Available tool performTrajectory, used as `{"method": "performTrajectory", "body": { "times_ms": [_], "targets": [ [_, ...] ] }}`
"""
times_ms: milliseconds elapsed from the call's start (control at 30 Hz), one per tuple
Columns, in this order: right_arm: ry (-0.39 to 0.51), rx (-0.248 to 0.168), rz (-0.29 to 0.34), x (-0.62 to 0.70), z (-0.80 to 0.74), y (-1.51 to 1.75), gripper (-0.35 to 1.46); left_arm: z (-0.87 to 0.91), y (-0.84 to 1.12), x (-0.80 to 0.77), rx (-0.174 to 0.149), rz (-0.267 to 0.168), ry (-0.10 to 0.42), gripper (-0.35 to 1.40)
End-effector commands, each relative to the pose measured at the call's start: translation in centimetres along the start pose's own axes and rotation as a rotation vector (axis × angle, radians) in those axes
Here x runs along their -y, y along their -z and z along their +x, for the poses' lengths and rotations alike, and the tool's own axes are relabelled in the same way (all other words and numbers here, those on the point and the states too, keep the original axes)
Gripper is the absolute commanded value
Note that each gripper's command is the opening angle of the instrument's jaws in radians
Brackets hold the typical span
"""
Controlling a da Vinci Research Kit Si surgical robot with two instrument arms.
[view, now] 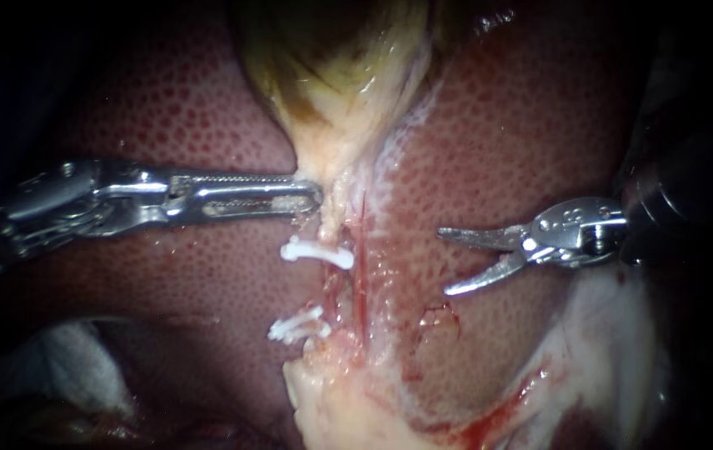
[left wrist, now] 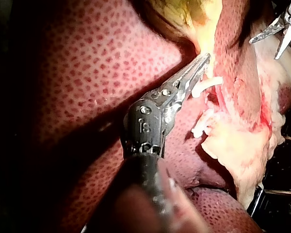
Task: Go back from the cut left tube
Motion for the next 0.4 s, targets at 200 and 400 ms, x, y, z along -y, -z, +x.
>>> {"method": "performTrajectory", "body": {
  "times_ms": [200,400],
  "targets": [
    [0.006,0.001,0.001,0.0,0.01,0.0,1.43,0.0,0.0,0.01,0.001,0.001,0.0,-0.35],
    [0.006,0.001,0.002,0.0,0.01,0.01,1.43,0.0,0.01,0.03,0.002,-0.001,0.0,-0.35]
  ]
}}
